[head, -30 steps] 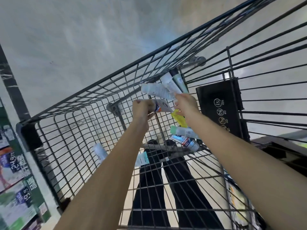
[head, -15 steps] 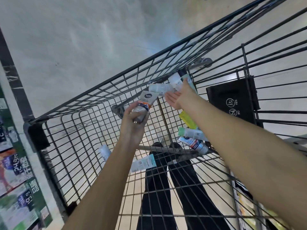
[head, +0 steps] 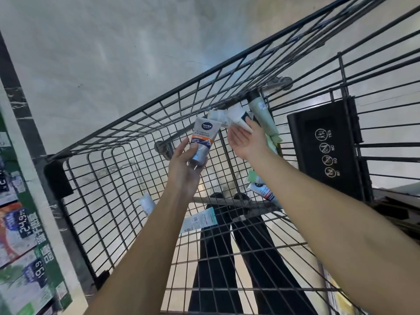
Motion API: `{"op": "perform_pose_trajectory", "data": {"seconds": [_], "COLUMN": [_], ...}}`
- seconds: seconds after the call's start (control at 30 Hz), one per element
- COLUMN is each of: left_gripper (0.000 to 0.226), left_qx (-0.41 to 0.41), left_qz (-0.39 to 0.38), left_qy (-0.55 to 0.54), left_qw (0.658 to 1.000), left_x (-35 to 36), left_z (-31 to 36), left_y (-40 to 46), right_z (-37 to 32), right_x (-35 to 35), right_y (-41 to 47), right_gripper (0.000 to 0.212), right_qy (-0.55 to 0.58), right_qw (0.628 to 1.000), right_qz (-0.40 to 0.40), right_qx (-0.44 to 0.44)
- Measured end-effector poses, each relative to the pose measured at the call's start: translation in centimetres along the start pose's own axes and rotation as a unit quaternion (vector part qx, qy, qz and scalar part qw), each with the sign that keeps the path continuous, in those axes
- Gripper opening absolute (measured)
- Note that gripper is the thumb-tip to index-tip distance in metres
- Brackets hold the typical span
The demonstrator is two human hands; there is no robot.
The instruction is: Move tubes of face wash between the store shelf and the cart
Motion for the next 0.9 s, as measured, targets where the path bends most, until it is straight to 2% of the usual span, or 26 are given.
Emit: {"op": "perform_pose_trajectory", "data": {"seconds": [0.13, 0.23, 0.3, 0.47, 0.57, 0.67, 0.73, 0.83, 0.9], "left_gripper": [0.041, 0.032, 0.029, 0.059, 0.063, 0.059, 0.06, 0.07, 0.077], "left_qx": [-0.009, -0.013, -0.013, -0.003, 0.0, 0.007, 0.014, 0.023, 0.03], "left_qz": [-0.02, -0.039, -0.052, -0.073, -0.076, -0.105, -0.115, -0.136, -0.156], "left_qy": [0.017, 0.047, 0.07, 0.072, 0.041, 0.047, 0.061, 0.074, 0.089], "left_qw": [1.0, 0.998, 0.996, 0.995, 0.996, 0.993, 0.991, 0.988, 0.983], "left_x": [-0.1, 0.0, -0.1, -0.3, -0.2, 0.8, 1.3, 1.8, 2.3], "left_z": [-0.3, -0.5, -0.6, -0.7, -0.2, 0.9, 1.6, 2.8, 3.7], "left_y": [-0.3, -0.9, -1.3, -2.4, -4.0, -6.9, -9.2, -12.9, -15.4], "right_z": [1.0, 1.1, 1.3, 1.9, 2.0, 1.8, 1.5, 1.2, 1.0], "right_x": [-0.9, -2.1, -2.9, -3.9, -4.1, -3.6, -2.9, -2.0, -1.1], "right_y": [-0.7, -1.2, -1.6, -3.6, -5.6, -9.4, -12.4, -17.0, -20.4], "right_gripper": [0.026, 0.044, 0.046, 0.028, 0.024, 0.022, 0.031, 0.053, 0.053], "right_qy": [0.016, -0.004, -0.028, -0.1, -0.139, -0.123, -0.11, -0.103, -0.117], "right_qw": [0.999, 0.997, 0.996, 0.987, 0.976, 0.967, 0.96, 0.959, 0.956], "right_qz": [-0.009, -0.024, -0.043, -0.101, -0.151, -0.21, -0.248, -0.259, -0.262], "right_qx": [-0.042, -0.067, -0.069, -0.074, -0.08, -0.072, -0.066, -0.059, -0.068]}}
Point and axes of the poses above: each hand's wrist, its own y-axis towards the middle knuckle, its own x-axis out of the palm, z = x × y, the point moved 6 cm from there along y, towards the middle knuckle, and after that the axes turned 6 degrees about -z, right-handed, at the moved point
